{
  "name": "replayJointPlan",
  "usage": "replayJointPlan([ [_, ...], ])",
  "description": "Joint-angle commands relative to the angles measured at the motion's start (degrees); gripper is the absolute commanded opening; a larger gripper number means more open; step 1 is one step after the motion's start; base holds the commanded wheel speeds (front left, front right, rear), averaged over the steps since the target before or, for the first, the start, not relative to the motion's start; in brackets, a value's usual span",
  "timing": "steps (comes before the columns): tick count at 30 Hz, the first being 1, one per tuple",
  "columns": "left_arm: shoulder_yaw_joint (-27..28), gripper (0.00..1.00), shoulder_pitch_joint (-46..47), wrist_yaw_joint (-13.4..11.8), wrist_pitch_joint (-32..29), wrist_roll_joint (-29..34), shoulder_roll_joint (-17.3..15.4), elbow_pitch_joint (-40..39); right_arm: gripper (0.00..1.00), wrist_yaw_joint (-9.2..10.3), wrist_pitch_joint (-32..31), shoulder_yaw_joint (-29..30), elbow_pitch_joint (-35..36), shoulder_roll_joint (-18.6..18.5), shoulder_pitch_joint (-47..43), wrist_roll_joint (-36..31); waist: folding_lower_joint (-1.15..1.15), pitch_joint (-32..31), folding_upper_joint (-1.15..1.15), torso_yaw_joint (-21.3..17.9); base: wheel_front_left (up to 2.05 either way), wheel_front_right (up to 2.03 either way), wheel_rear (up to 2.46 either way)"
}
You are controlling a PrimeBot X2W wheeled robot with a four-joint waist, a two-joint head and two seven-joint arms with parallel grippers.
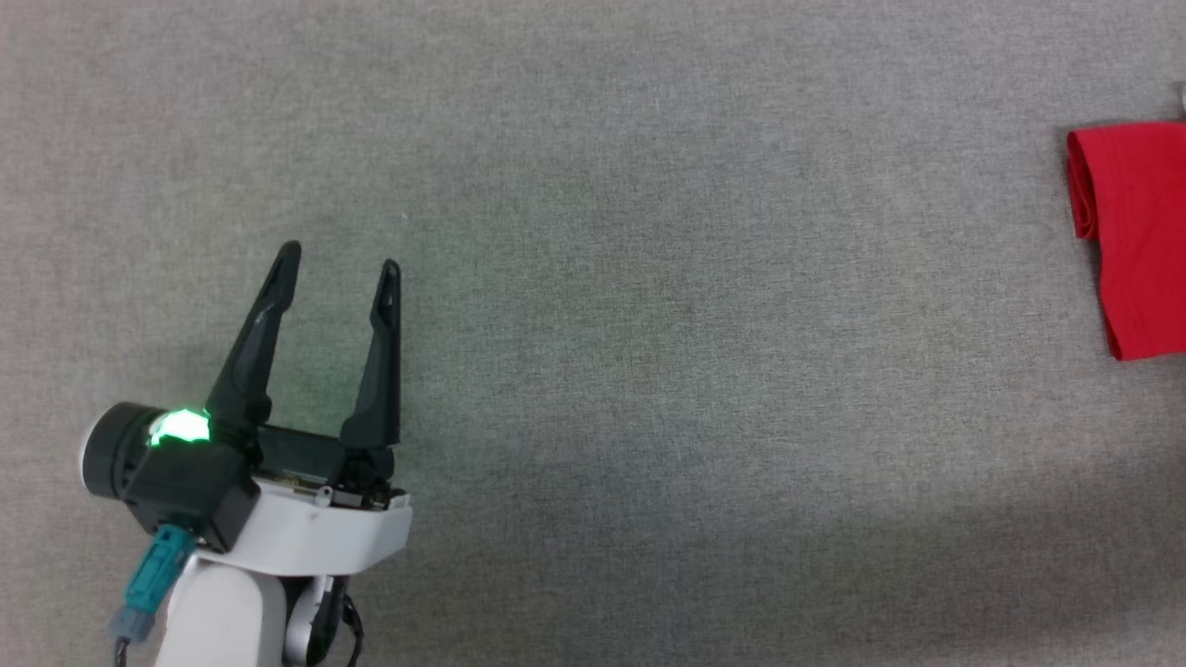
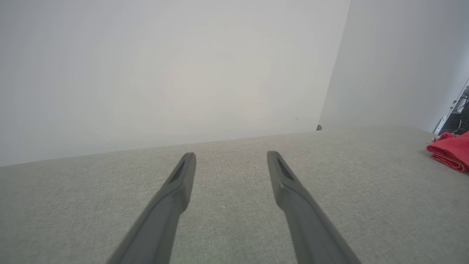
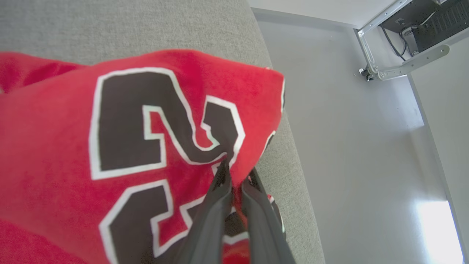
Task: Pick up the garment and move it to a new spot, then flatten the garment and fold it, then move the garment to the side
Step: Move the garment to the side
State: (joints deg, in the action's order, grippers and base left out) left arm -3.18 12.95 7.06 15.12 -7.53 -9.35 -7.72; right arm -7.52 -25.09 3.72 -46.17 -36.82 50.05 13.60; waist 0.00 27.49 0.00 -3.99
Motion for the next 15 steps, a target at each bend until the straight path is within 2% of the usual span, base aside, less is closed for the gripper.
replayJointPlan([
  [1, 0.02, 1.00, 0.81, -0.08, 0.00, 0.30, -0.17, -0.22, 0.00, 0.07, 0.66, 0.69, -0.79, 0.48, 0.96, -0.29, 0.00, 0.10, 0.00, 0.10, 0.00, 0.00, 0.00],
  [3, 0.06, 1.00, 0.89, -0.09, 0.00, 0.33, -0.31, -0.25, 0.00, 0.07, 1.41, 1.05, -1.96, 0.80, 1.44, -0.97, 0.00, 0.21, 0.00, 0.15, 0.00, 0.00, 0.00],
  [4, 0.09, 1.00, 0.88, -0.12, 0.00, 0.33, -0.34, -0.25, 0.07, 0.07, 1.85, 1.10, -2.44, 0.92, 1.58, -1.41, 0.00, 0.24, 0.00, 0.16, 0.00, 0.00, 0.00],
  [5, 0.08, 1.00, 0.84, -0.18, 0.00, 0.33, -0.32, -0.24, 0.35, 0.07, 2.52, 1.39, -2.89, 1.06, 1.89, -1.68, 0.00, 0.24, 0.00, 0.15, 0.00, 0.00, 0.00],
  [6, 0.05, 1.00, 0.77, -0.24, 0.00, 0.31, -0.28, -0.23, 0.53, 0.07, 3.03, 1.52, -3.33, 1.23, 2.18, -1.96, 0.00, 0.20, 0.00, 0.15, 0.00, 0.00, 0.00],
  [7, 0.04, 1.00, 0.71, -0.30, 0.00, 0.30, -0.24, -0.15, 1.00, 0.07, 3.84, 1.43, -3.44, 1.49, 2.36, -2.33, 0.00, 0.10, 0.00, 0.12, 0.00, 0.00, 0.00],
  [15, 0.07, 1.00, 0.08, -0.27, 0.00, -1.09, 0.52, 2.71, 1.00, 0.07, 7.53, 0.25, -5.78, 2.62, 0.66, -3.07, 0.00, -4.64, 0.00, -0.25, 0.00, 0.00, 0.00],
])
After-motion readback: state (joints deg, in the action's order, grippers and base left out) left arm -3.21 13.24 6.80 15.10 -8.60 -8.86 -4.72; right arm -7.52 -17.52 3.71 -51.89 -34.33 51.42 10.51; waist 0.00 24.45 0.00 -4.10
